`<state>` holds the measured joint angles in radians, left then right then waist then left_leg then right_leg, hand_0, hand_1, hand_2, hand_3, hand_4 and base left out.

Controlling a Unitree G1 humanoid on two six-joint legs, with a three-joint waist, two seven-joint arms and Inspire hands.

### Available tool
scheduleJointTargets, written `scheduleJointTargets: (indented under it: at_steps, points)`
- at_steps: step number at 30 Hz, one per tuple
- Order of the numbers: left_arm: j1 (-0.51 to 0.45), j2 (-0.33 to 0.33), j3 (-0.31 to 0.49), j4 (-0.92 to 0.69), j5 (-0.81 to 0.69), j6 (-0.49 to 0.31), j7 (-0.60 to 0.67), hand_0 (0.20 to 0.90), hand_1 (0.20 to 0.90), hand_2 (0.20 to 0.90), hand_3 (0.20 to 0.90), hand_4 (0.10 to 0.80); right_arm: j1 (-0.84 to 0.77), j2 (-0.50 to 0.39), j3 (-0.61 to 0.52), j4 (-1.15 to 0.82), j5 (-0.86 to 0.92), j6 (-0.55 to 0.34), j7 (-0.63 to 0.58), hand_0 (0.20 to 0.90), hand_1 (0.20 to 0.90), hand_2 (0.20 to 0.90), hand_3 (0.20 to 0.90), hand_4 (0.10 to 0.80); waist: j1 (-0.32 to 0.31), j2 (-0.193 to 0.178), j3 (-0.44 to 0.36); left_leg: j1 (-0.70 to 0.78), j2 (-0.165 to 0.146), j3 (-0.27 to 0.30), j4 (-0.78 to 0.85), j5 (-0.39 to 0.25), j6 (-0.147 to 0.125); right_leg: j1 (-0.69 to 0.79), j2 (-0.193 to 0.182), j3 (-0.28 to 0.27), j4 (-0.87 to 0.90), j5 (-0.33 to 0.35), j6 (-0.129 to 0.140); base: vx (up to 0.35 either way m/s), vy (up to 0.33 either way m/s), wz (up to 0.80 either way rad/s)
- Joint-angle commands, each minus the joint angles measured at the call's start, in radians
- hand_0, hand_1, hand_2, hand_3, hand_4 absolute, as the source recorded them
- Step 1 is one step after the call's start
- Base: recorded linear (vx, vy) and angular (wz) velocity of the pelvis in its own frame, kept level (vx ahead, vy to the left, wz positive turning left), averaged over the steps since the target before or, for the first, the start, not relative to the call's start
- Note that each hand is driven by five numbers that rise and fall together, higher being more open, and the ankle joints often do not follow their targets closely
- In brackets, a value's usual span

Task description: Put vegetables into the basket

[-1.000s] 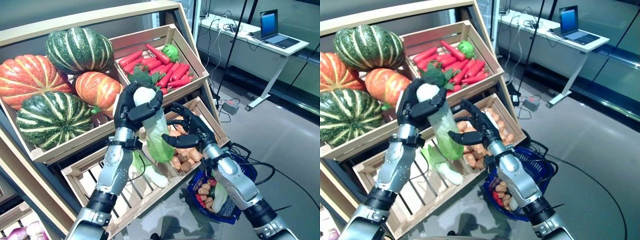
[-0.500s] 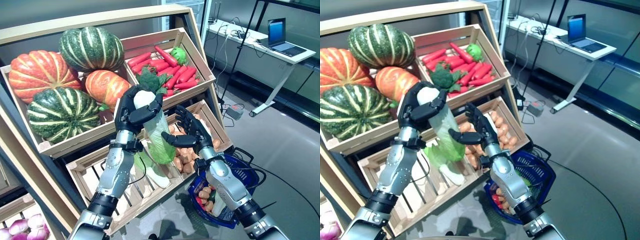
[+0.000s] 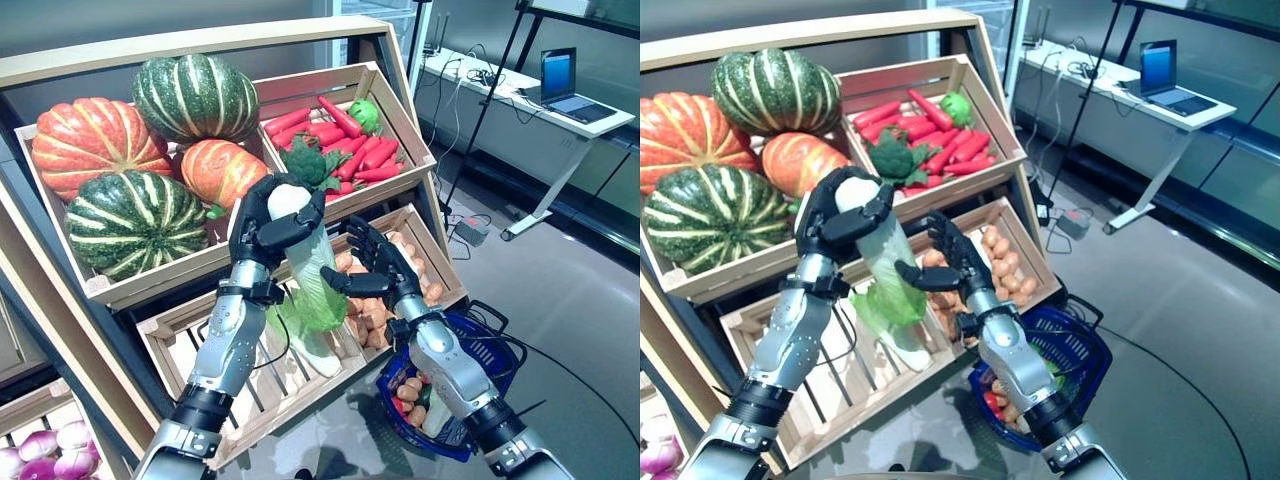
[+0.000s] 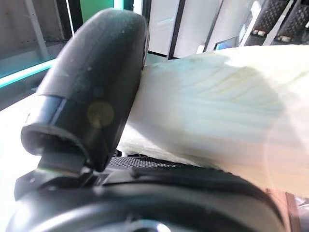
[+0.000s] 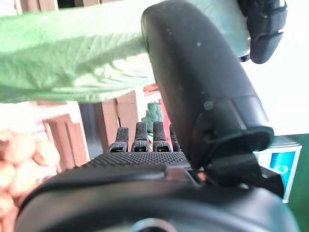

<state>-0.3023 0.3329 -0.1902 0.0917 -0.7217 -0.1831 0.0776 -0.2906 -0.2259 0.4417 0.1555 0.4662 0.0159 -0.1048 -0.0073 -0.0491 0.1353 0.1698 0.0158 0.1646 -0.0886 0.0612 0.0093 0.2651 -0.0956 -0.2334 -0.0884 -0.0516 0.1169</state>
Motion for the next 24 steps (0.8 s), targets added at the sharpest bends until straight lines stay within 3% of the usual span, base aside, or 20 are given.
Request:
scheduleJointTargets:
  at_steps: [1, 5, 7, 13, 20, 24]
  points:
    - [-0.190, -0.124, -0.173, -0.191, -0.149, -0.041, -0.257, 0.300, 0.300, 0.300, 0.300, 0.400, -0.178, 0.048, 0.064, 0.090, 0.076, 0.015, 0.200, 0.900, 0.900, 0.900, 0.900, 0.800, 0.020, 0.023, -0.061, 0.079, -0.006, -0.003, 0.001, -0.162, -0.009, -0.014, 0.040, -0.013, 0.001, -0.008, -0.080, 0.000, 0.000, 0.00]
    - [-0.193, -0.116, -0.180, -0.175, -0.212, 0.011, -0.377, 0.300, 0.300, 0.300, 0.300, 0.400, -0.212, -0.011, 0.009, 0.128, 0.274, 0.037, 0.397, 0.900, 0.900, 0.900, 0.900, 0.800, 0.020, 0.020, -0.066, 0.082, -0.004, -0.004, 0.001, -0.165, -0.011, -0.010, 0.040, -0.019, 0.001, -0.010, -0.080, 0.000, 0.000, 0.00]
    - [-0.194, -0.112, -0.169, -0.166, -0.274, 0.041, -0.457, 0.300, 0.300, 0.300, 0.300, 0.400, -0.229, -0.048, -0.034, 0.165, 0.391, 0.081, 0.528, 0.900, 0.900, 0.900, 0.900, 0.800, 0.022, 0.017, -0.072, 0.083, -0.003, -0.005, 0.001, -0.168, -0.012, -0.009, 0.041, -0.024, 0.001, -0.011, -0.080, 0.000, 0.000, 0.00]
    - [-0.209, -0.097, -0.161, -0.129, -0.396, 0.119, -0.598, 0.300, 0.300, 0.300, 0.300, 0.400, -0.292, -0.139, -0.122, 0.257, 0.598, 0.189, 0.762, 0.900, 0.900, 0.900, 0.900, 0.800, 0.022, 0.010, -0.086, 0.081, -0.003, -0.007, 0.001, -0.173, -0.013, -0.010, 0.040, -0.026, 0.001, -0.012, -0.078, 0.011, -0.007, 0.03]
    - [-0.225, -0.106, -0.166, -0.081, -0.486, 0.136, -0.682, 0.300, 0.300, 0.300, 0.300, 0.400, -0.315, -0.143, -0.155, 0.307, 0.760, 0.295, 0.899, 0.900, 0.900, 0.900, 0.900, 0.800, 0.022, 0.009, -0.095, 0.080, -0.005, -0.010, 0.001, -0.178, -0.011, -0.010, 0.040, -0.022, 0.001, -0.015, -0.078, 0.000, 0.000, 0.00]
    - [-0.236, -0.121, -0.189, -0.075, -0.486, 0.123, -0.692, 0.300, 0.300, 0.300, 0.300, 0.400, -0.314, -0.126, -0.148, 0.318, 0.763, 0.341, 0.937, 0.900, 0.900, 0.900, 0.900, 0.800, 0.019, 0.010, -0.097, 0.080, -0.008, -0.014, 0.001, -0.179, -0.009, -0.010, 0.040, -0.018, 0.001, -0.017, -0.077, 0.000, 0.000, 0.00]
